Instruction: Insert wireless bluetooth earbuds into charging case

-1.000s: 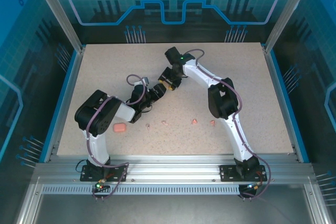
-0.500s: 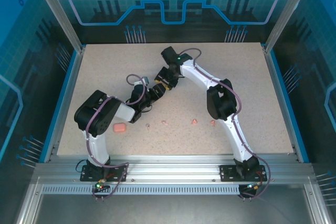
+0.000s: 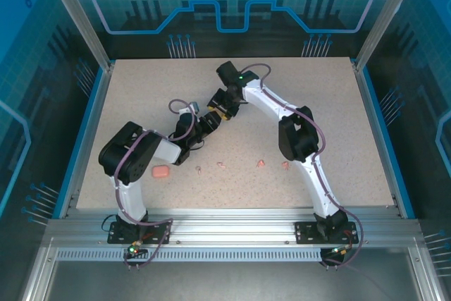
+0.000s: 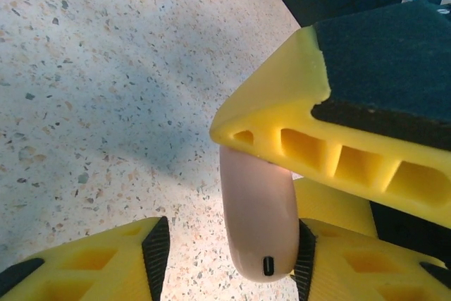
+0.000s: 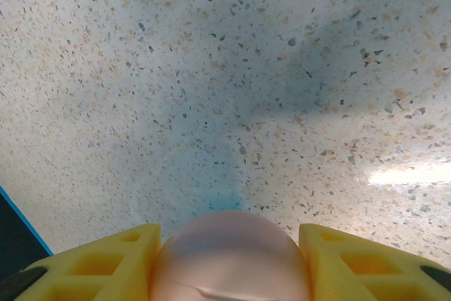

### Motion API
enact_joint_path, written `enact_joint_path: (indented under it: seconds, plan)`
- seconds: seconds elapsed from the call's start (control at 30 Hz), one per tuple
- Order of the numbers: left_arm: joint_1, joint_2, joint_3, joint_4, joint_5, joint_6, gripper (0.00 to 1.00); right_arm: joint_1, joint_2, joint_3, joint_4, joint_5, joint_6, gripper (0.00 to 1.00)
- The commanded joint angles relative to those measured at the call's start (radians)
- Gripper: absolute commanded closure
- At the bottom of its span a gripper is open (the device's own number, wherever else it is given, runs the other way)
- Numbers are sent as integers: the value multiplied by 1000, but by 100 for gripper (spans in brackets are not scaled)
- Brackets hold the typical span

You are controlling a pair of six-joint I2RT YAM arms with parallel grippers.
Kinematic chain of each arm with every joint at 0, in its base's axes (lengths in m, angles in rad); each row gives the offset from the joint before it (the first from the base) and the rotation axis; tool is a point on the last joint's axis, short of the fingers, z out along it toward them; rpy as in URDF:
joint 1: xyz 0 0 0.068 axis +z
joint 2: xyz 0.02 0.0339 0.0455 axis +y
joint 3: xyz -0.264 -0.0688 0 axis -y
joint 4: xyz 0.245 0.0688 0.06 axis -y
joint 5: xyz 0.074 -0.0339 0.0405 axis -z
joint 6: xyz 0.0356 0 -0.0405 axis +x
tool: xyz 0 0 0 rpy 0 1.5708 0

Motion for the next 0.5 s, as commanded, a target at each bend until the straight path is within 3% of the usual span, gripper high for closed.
enact_joint_path:
  seconds: [0.0, 0.47]
  plan:
    - [-2, -18, 18, 15, -38, 5, 52, 9, -48, 11, -25, 5, -4, 50]
    - [-3, 21, 44, 23, -39, -19, 70, 11, -56, 6, -25, 3, -6, 50]
